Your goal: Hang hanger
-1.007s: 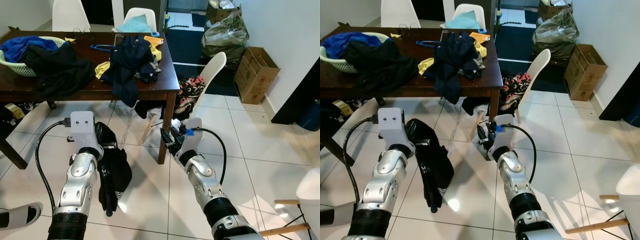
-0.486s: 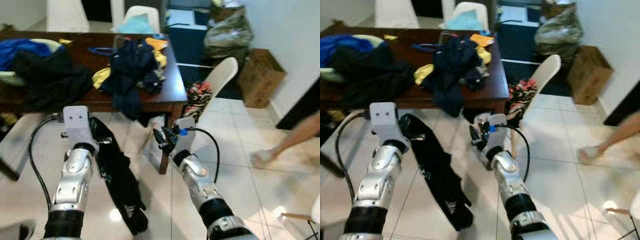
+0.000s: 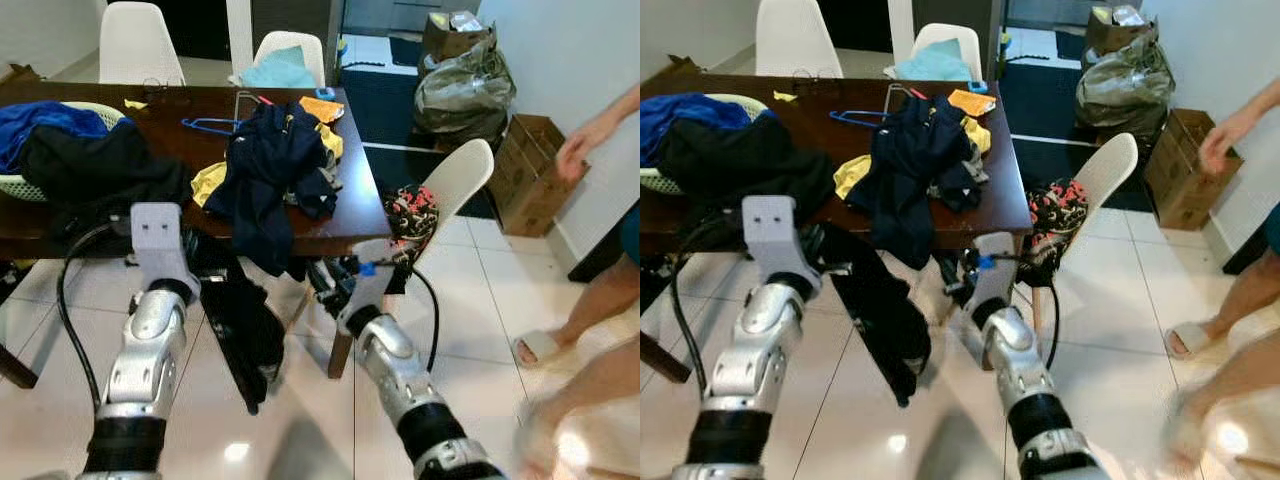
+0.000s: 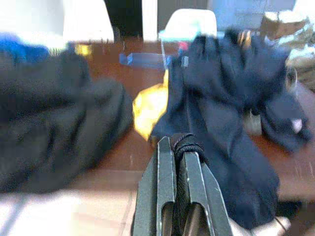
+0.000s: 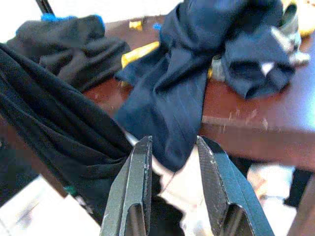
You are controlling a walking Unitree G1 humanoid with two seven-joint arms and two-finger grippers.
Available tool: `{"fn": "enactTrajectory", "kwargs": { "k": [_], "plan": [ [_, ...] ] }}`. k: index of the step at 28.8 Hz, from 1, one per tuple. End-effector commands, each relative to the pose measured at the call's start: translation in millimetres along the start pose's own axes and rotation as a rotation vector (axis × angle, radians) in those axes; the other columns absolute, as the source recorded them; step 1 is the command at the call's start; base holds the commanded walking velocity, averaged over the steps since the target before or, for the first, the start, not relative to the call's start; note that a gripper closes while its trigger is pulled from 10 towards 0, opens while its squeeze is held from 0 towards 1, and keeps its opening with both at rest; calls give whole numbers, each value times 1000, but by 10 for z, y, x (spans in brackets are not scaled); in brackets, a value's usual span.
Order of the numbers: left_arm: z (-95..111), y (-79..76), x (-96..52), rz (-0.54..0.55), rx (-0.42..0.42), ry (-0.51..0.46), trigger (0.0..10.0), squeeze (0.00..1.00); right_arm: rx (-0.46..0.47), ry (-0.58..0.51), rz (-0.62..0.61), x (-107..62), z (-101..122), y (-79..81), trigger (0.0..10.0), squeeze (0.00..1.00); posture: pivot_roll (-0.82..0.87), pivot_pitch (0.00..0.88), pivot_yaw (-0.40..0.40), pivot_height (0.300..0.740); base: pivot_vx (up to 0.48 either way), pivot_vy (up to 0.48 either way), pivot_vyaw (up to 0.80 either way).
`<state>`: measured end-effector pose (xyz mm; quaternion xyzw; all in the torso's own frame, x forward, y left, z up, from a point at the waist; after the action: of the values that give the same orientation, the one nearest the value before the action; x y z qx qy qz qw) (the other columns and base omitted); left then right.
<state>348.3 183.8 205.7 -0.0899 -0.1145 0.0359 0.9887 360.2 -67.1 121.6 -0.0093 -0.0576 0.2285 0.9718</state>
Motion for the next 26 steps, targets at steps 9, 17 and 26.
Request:
{"fn": "enactTrajectory", "kwargs": {
  "k": [9,17,26],
  "plan": [
    [769,-511,300,-252,78,-190,10000,0,29,-104,-23,145,330,-42,10000,0,56,91,-35,740,416,0,119],
    [1195,-725,401,-327,99,-289,10000,0,33,-96,-26,101,303,-47,10000,0,61,94,-42,740,418,0,0],
    [1501,-851,657,-428,204,-351,10000,0,33,-90,-30,108,300,-60,10000,0,60,82,-41,740,422,0,0]
  ]
}}
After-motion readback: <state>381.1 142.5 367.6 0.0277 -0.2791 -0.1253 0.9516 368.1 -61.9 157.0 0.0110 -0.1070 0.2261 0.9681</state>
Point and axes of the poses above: a point about 5 cm out from each wrist's last joint towards the gripper, its own x axis pointing out of the wrist towards the gripper, its own z axis along the axis of the wrist's last joint, y = z × x, the point moved 2 cm from there along x, pointing out of the wrist towards the gripper, and after that the axes turned 11 degrees about -x, right-handed, at the moved point
